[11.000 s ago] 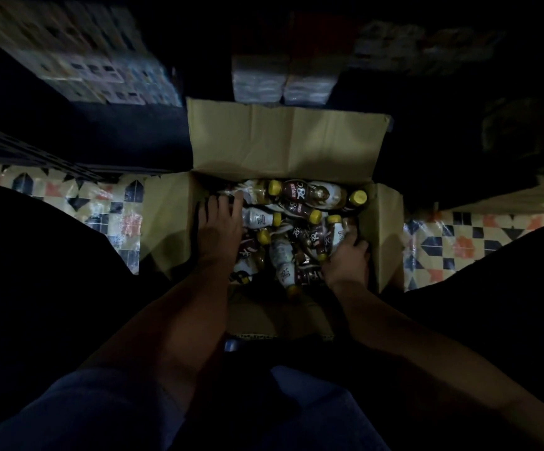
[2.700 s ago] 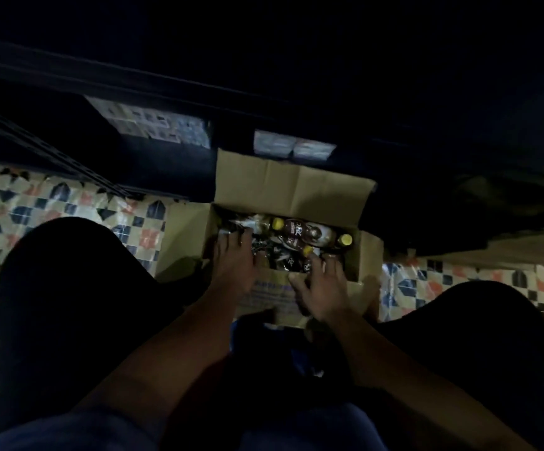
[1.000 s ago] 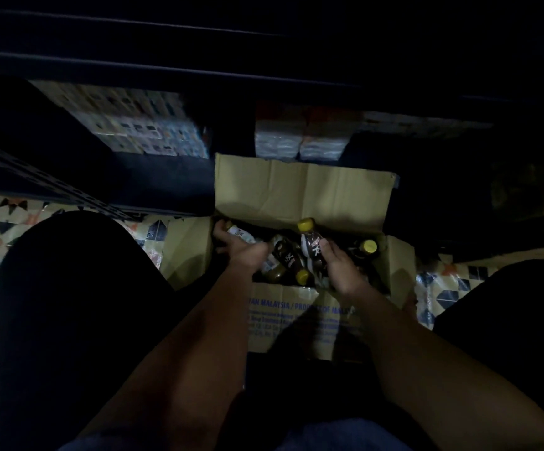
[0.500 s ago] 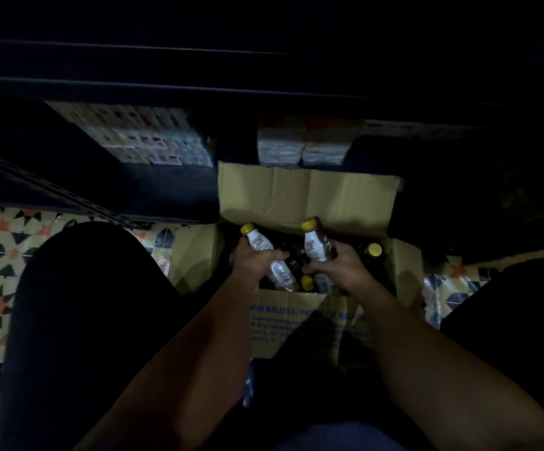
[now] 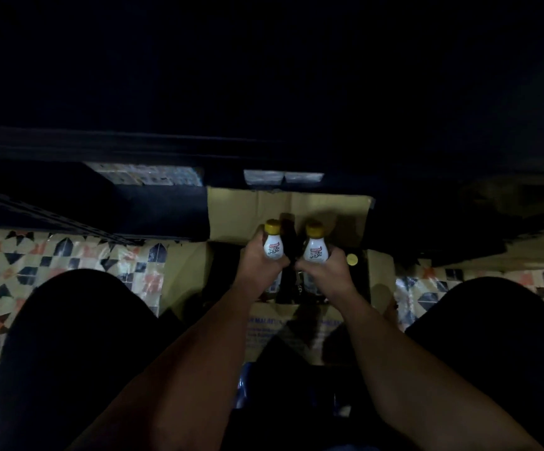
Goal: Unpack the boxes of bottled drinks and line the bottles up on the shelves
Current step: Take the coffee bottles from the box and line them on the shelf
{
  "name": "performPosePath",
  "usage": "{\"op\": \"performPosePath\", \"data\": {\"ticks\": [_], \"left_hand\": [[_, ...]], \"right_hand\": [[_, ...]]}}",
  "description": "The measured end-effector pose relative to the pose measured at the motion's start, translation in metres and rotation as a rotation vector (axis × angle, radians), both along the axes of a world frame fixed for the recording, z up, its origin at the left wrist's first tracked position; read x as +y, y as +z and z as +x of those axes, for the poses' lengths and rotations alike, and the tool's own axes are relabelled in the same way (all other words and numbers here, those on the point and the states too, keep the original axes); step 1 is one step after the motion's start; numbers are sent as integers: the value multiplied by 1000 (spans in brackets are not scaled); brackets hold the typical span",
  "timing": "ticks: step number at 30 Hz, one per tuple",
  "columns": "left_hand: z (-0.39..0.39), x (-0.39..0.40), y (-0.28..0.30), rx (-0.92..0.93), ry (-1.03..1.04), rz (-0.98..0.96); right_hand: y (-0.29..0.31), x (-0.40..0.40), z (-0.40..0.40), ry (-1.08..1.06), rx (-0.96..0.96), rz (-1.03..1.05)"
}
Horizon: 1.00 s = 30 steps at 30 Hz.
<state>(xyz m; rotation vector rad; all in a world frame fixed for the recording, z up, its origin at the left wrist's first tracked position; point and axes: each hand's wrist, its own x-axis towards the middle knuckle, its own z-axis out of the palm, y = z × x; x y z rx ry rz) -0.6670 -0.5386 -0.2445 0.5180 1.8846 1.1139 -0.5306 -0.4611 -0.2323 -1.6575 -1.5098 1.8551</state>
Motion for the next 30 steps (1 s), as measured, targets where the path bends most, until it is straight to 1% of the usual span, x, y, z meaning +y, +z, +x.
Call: {"op": "performPosePath", "data": {"ticks": [3, 7, 10, 15, 19, 23, 27, 30], "left_hand": [[-2, -1, 42, 23, -26, -4], [0, -10, 121, -9, -52, 37], [5, -20, 195, -15, -46, 89], [10, -32, 323, 27, -66, 145], [19, -36, 435, 7, -90, 198], [25, -40, 532, 68, -74, 276], [25, -38, 606, 130, -97, 384], [21, -31, 656, 179, -104, 467]], "right_hand": [[47, -6, 2, -5, 11, -5], [126, -15, 0, -1, 43, 12], [199, -24, 1, 23, 73, 32], [328, -34, 7, 49, 128, 73], [432, -41, 16, 87, 162, 145], [523, -45, 23, 117, 277, 222], [585, -42, 22, 137, 384, 334], [627, -35, 16, 108, 461, 391]]}}
